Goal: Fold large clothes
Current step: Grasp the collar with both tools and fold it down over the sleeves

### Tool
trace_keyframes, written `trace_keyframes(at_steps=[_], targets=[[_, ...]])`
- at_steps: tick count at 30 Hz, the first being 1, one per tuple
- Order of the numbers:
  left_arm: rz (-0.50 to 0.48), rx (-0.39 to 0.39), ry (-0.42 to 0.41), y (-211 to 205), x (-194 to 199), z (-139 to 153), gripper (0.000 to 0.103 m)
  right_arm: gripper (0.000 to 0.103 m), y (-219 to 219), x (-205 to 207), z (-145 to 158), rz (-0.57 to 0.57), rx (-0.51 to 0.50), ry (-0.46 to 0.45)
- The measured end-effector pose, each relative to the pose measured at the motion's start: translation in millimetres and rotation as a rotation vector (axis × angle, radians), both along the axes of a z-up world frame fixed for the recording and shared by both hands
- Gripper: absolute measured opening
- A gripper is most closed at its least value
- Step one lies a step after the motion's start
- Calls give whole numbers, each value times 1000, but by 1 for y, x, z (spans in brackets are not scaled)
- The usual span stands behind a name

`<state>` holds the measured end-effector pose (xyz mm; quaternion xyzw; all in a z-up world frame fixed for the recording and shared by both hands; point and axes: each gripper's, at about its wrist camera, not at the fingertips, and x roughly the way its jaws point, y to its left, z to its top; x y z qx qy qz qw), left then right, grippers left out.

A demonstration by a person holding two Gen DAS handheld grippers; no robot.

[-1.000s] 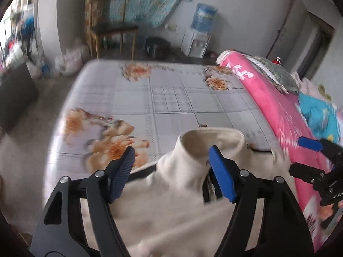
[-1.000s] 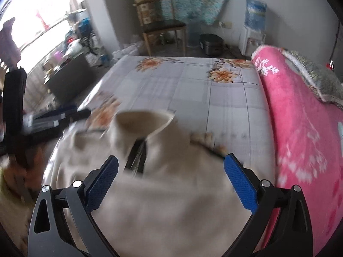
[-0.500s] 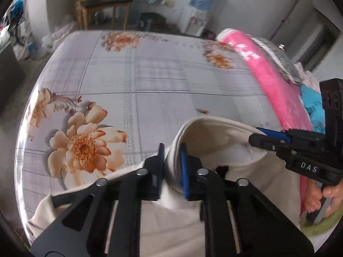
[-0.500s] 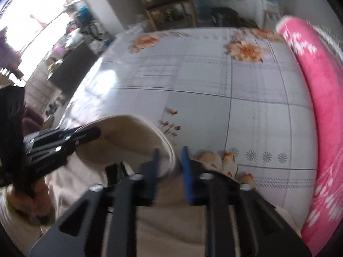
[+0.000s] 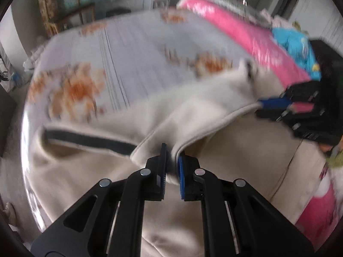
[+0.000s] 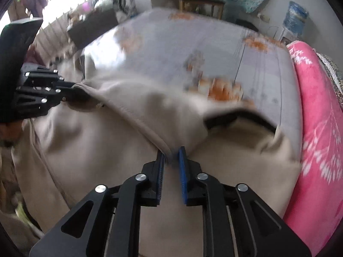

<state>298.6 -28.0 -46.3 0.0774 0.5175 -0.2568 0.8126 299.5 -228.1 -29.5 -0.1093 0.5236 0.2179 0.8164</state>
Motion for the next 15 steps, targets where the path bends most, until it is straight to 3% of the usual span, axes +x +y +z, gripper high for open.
trace_keyframes(at_steps=[4,7,11,13,15], targets=[[-2,-20,-21,7,-6,-3,11,21,-1,-10,49,64,177,-94],[0,-43,-23,12,-7,2,16,24,12,7,61,60,237,-82],[-7,-31,-51,16,-20,8,26,24,35,38,28,23,206,2],[-17,-57,-65,24,-29,15,26,24,42,44,-2,-3,191,83],[-17,-97,-98,33,-35,25,26,24,42,40,-19,-28,198,107]])
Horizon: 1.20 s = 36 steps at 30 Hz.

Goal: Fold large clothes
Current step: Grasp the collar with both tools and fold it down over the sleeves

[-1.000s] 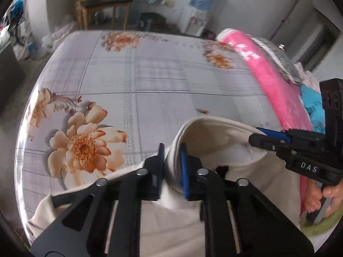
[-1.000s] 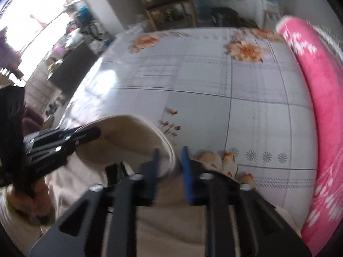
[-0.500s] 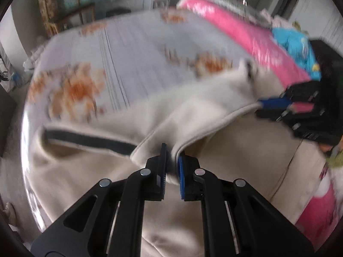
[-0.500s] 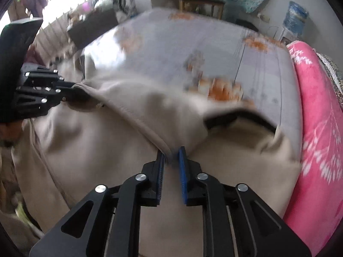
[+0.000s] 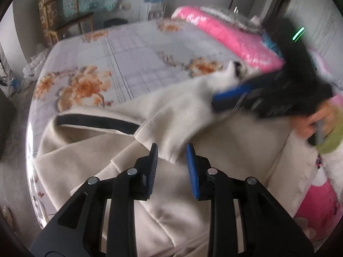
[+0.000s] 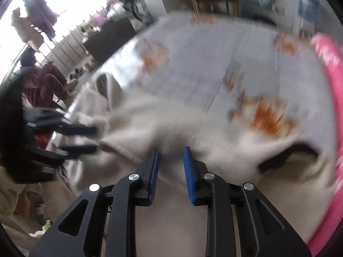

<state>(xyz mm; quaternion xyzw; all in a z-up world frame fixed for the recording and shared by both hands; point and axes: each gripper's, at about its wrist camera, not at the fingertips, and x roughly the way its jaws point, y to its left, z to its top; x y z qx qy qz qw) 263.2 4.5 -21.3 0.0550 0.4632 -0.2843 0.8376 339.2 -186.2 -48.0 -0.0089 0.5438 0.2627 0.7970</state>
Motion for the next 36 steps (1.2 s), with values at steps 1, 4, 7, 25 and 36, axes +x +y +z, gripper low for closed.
trace_keyframes(at_steps=[1,4,7,25,36], targets=[[9,-31,-20,5,-1,6,27,24,-1,-4,0,-8,6,-14],[61,-81,-24,6,14,15,27,24,-1,-11,2,-12,7,3],[100,-63,27,-15,40,6,27,24,3,-19,4,12,-36,2],[60,21,-3,-31,42,-32,27,26,-101,-2,-1,-348,219,141],[56,68,-53,-37,51,-33,30,10,-89,-23,-7,-367,192,156]])
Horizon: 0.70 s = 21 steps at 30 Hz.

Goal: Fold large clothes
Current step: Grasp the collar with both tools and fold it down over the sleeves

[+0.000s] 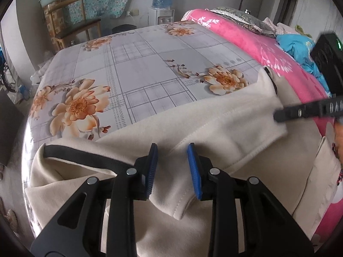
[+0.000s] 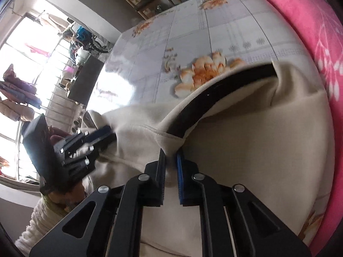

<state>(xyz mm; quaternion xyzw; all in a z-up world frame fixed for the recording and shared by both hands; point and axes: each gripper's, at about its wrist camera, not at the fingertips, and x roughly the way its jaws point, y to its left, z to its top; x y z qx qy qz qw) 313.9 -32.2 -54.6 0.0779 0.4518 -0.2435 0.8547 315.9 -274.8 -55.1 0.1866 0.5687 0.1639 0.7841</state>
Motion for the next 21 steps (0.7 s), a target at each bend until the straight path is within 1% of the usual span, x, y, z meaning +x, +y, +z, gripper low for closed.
trace_keyframes(at_steps=[1,2,4,6,7,8,9,10,11,13,14,16,17,18,19,20,21], targets=[[-4,-8,2,1,1,-1,31,9,0,0,-7,3,-17,7],[-8,-16,3,2,1,-1,31,9,0,-1,-9,3,-14,-6],[-6,-28,10,3,2,1,31,10,1,0,-5,20,-28,-20],[-2,-39,6,7,-1,6,31,13,4,-4,6,24,-79,-43],[-1,-41,-3,9,-4,9,31,16,7,-6,11,27,-109,-57],[-7,-45,-8,11,-8,13,31,16,11,-12,23,29,-161,-95],[-15,-47,-9,11,-10,15,31,17,14,-16,32,35,-188,-131],[-29,-49,-9,11,-14,17,31,21,16,-19,38,41,-199,-156],[-50,-53,-4,10,-17,18,32,28,23,-24,48,58,-215,-207],[-79,-30,-1,3,-22,16,34,38,32,-26,55,90,-229,-250],[-84,11,-8,-3,-24,11,36,39,40,-27,53,114,-241,-260],[-73,71,8,-11,-25,-1,37,39,57,-25,38,166,-290,-247],[-59,78,-10,-13,-27,-2,37,40,63,-22,28,178,-312,-233],[-51,84,-12,-13,-28,-3,37,40,69,-19,15,187,-341,-202],[-41,91,-8,-14,-29,-2,37,40,70,-20,6,188,-365,-196],[-30,95,3,-13,-30,1,37,40,75,-23,8,199,-404,-222],[-21,96,13,-10,-31,4,37,40,78,-25,10,203,-431,-214]])
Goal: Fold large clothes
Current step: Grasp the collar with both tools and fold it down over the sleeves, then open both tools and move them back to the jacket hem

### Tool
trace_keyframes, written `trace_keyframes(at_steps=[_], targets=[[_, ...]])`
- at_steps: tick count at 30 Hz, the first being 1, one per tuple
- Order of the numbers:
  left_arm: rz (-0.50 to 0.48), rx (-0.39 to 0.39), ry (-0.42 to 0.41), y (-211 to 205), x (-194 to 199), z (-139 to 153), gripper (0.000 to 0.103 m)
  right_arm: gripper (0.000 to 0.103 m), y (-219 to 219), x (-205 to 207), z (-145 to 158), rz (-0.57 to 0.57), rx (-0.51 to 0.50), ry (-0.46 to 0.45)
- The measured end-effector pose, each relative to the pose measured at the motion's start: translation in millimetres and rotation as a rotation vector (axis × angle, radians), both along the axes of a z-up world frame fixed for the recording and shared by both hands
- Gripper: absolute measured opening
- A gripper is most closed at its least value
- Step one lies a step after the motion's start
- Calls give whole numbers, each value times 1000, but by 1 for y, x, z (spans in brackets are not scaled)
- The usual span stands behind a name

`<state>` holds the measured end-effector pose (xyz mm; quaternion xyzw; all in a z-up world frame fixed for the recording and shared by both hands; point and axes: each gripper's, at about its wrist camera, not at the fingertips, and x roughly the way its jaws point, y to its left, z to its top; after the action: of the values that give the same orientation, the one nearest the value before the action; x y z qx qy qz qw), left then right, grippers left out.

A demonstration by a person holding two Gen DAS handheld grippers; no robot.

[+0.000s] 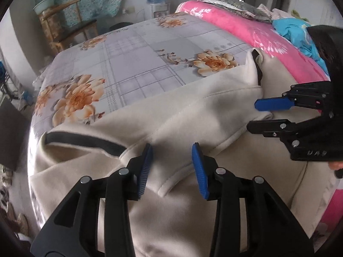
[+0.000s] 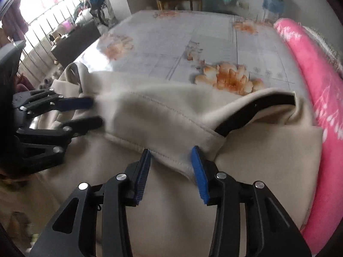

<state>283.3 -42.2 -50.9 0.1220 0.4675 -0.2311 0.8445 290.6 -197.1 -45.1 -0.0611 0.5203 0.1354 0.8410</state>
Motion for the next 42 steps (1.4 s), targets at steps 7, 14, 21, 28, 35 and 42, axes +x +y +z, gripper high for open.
trace_keyframes(at_steps=[7,14,21,28,35,42], targets=[[81,-87,-74,73,-61,64,42,60,-7,-62,55,-3,138,-64],[231,-193,-73,151,-153,49,44,70,10,-144,24,38,240,-53],[362,-220,-49,177,-190,19,44,77,38,-180,-10,77,135,-100],[402,-203,-32,183,-177,4,44,78,30,-179,-9,67,182,-90],[373,-300,-5,190,-164,-2,37,78,35,-177,-12,65,159,-93],[358,-362,19,193,-152,-7,37,79,39,-176,-13,51,144,-92]])
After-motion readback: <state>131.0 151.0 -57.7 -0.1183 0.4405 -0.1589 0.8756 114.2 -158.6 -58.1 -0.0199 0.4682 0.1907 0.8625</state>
